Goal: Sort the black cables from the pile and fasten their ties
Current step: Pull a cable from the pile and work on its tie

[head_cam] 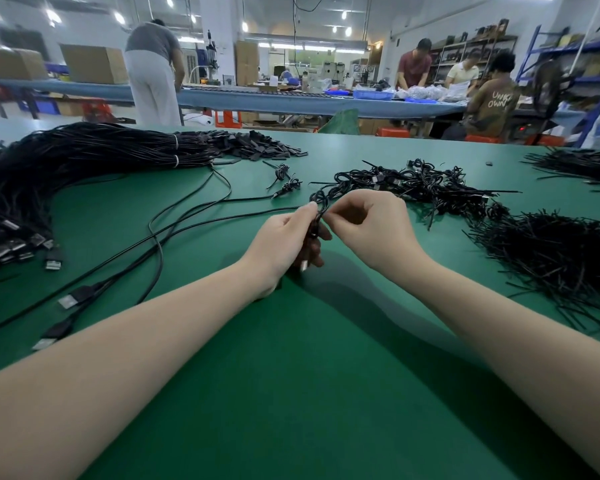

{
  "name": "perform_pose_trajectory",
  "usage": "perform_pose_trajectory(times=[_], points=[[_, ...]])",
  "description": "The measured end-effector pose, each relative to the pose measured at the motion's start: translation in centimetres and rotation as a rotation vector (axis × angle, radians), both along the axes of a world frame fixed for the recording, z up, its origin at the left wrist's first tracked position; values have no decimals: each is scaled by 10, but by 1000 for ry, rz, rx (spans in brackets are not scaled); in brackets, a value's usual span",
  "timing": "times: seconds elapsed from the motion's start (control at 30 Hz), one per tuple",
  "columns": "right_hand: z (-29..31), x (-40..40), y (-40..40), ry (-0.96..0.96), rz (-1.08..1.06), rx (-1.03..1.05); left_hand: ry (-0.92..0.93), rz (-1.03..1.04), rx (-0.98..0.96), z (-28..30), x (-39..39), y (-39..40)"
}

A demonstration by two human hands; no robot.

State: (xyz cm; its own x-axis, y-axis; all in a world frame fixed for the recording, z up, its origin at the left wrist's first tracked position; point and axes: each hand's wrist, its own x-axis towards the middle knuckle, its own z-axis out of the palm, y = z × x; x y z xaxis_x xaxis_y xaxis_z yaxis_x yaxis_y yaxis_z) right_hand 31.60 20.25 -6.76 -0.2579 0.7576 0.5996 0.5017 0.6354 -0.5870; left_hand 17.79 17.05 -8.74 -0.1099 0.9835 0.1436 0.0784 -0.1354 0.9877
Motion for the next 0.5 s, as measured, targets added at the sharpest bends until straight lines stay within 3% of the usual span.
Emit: perform_pose_trajectory(times=[0.13,0.27,0.5], points=[[-4,4,1,-75,-7,159,91,141,131,-3,2,2],[-4,5,2,-75,-22,203,50,64,337,-1,1,-3],[3,6,1,-102,38,173,-38,71,304,-1,2,-5]])
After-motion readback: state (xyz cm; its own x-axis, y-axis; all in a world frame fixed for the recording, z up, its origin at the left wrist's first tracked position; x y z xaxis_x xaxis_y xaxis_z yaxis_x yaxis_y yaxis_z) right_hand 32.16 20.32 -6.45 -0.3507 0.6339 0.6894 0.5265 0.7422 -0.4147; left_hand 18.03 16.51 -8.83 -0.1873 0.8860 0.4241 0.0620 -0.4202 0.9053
